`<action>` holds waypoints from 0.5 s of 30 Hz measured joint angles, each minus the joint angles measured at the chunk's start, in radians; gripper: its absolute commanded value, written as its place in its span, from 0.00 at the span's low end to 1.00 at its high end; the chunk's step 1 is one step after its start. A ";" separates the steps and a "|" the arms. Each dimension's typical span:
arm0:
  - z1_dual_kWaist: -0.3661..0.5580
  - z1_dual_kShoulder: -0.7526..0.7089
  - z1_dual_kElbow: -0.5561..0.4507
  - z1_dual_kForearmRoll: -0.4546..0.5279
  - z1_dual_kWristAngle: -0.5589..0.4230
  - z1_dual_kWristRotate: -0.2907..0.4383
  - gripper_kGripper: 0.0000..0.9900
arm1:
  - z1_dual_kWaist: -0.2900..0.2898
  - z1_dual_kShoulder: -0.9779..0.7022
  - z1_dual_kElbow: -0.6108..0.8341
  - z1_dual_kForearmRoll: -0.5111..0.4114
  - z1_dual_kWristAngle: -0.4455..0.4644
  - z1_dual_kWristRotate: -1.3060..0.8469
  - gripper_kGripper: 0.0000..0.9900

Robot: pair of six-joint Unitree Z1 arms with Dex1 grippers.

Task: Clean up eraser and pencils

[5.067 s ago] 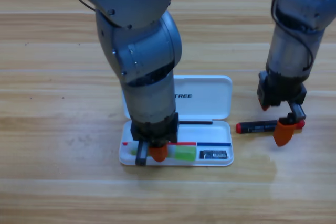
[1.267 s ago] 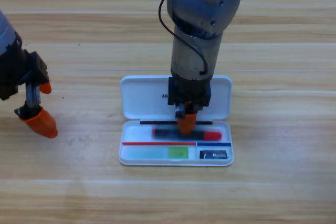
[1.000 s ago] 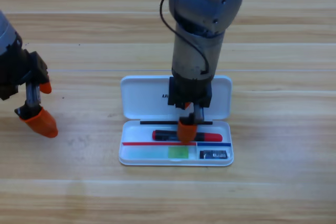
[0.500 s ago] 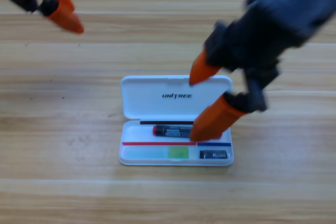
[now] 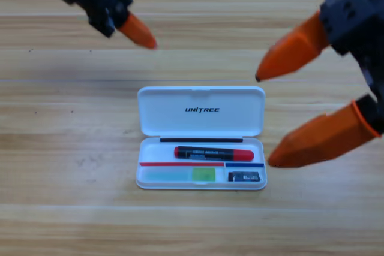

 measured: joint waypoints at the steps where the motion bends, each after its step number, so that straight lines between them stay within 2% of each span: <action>1: 0.000 0.023 -0.020 0.029 -0.011 0.002 0.00 | 0.000 0.000 0.001 0.000 0.000 0.000 1.00; 4: 0.000 0.112 -0.112 0.153 -0.040 0.061 0.00 | 0.000 -0.005 0.004 0.000 0.000 0.000 1.00; 6: 0.000 0.161 -0.153 0.194 -0.049 0.090 0.00 | 0.000 -0.015 0.007 0.000 0.000 0.000 1.00; 15: 0.000 0.216 -0.162 0.197 -0.052 0.104 0.00 | 0.000 -0.076 0.016 0.000 0.027 0.003 1.00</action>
